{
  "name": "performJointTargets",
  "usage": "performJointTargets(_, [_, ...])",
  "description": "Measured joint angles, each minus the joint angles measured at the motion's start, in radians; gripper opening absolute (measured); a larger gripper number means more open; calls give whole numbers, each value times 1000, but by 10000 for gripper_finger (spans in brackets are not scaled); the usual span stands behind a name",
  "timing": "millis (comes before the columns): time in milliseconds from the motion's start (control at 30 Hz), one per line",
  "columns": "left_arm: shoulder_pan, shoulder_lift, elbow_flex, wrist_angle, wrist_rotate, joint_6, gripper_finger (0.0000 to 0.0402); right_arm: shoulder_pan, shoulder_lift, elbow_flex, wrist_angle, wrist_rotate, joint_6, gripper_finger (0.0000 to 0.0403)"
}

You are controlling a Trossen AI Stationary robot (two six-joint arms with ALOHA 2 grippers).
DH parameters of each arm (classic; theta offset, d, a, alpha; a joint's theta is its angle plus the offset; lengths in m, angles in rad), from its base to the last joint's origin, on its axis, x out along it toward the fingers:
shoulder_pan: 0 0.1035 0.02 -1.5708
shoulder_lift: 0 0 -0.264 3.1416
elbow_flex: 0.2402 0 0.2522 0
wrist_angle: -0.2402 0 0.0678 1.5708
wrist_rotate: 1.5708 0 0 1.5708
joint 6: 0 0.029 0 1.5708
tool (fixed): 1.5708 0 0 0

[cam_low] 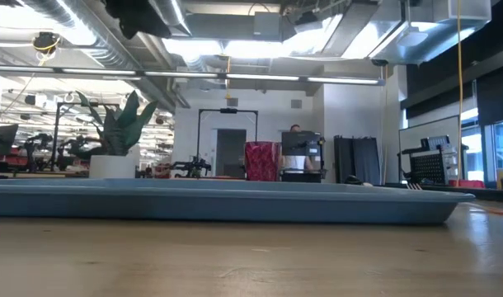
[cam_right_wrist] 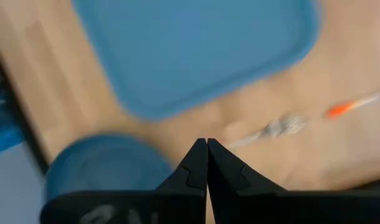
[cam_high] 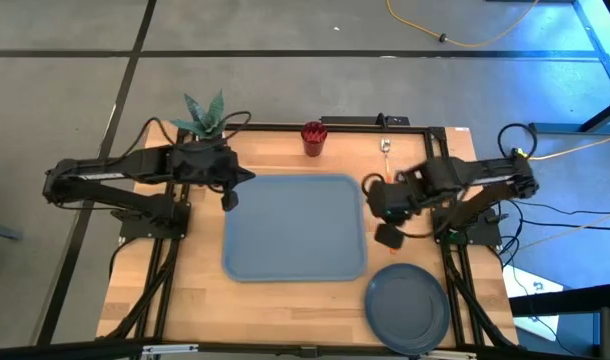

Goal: Pick and place plate/cup/fork/spoon on tray
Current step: Put the dark blue plate on the blue tray

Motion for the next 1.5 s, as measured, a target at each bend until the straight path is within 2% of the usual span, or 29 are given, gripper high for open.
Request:
performJointTargets(133, [-10, -36, 0, -13, 0, 0, 0, 46, -59, -117, 6, -135, 116, 4])
performJointTargets(300, [-17, -62, 0, -6, 0, -15, 0, 53, -76, -228, 10, -278, 107, 21])
performJointTargets(467, [-17, -67, 0, -5, 0, -27, 0, 53, -76, -318, 79, -291, -1, 62])
performJointTargets(633, [-17, -67, 0, -4, 0, -29, 0, 53, -76, -394, 240, -315, -113, 94])
performJointTargets(767, [-17, -67, 0, -4, 0, -29, 0, 77, -75, -469, 369, -326, -183, 103])
performJointTargets(900, [-17, -67, 0, -4, 0, -27, 0, 116, -75, -576, 453, -394, -269, 104])
performJointTargets(1033, [-17, -67, 0, -4, 6, -28, 0, 147, -75, -677, 553, -389, -323, 104])
performJointTargets(1133, [-16, -67, 0, -4, 75, -18, 0, 147, -75, -742, 602, -377, -338, 104])
performJointTargets(1333, [-17, -67, 0, -4, 281, 58, 0, 148, -75, -842, 680, -310, -339, 104])
performJointTargets(1500, [-16, -67, 0, -3, 297, 58, 0, 148, -75, -892, 764, -308, -341, 104])
